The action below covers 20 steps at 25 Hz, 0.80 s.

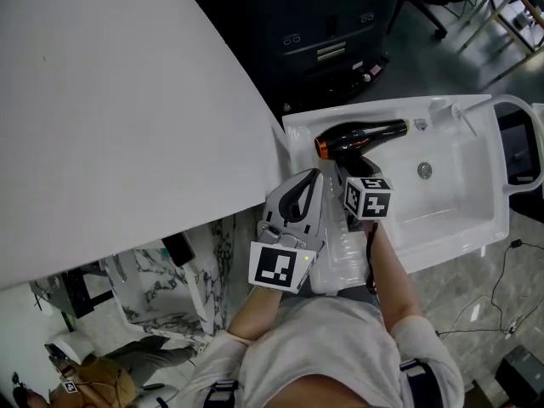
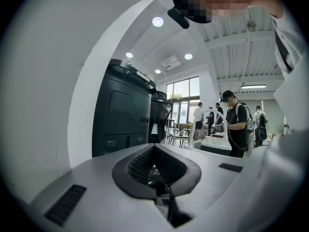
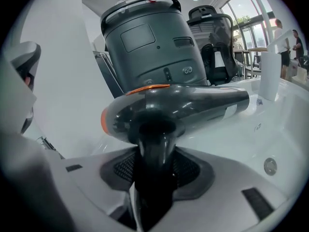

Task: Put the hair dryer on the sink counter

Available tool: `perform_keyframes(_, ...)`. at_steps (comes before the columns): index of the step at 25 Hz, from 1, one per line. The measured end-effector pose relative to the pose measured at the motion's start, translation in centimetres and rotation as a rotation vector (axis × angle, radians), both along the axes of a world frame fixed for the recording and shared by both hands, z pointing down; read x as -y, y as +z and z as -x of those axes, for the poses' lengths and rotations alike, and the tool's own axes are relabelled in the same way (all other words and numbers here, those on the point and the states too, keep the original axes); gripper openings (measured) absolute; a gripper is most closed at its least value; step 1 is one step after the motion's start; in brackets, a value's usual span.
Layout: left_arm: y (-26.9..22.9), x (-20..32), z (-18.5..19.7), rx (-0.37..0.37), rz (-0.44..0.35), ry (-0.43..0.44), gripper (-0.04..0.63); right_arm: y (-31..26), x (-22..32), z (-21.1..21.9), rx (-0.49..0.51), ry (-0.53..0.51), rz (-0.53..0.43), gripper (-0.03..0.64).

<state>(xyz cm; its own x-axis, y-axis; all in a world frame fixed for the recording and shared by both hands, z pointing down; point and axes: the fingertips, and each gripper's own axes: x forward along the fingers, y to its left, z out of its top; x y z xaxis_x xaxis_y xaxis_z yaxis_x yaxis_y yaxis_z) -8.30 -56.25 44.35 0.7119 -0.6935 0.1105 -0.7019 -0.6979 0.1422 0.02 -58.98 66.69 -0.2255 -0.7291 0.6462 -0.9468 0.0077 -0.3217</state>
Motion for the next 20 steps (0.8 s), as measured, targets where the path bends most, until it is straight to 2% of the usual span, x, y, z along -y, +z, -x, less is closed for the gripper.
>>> perform_keyframes(10,-0.4,-0.2,-0.1,0.000,-0.009,-0.004,0.012,-0.4,-0.1,0.4,0.029,-0.036,-0.030,0.216)
perform_keyframes(14,-0.5,-0.6,-0.4,-0.003,-0.010,-0.003,0.012,-0.9,-0.3,0.2,0.005,-0.064,-0.050,0.229)
perform_keyframes(20,-0.7,-1.4,-1.1,-0.004,-0.012,0.001,0.012,-2.2,-1.7,-0.9,0.015,-0.046,-0.076,0.232)
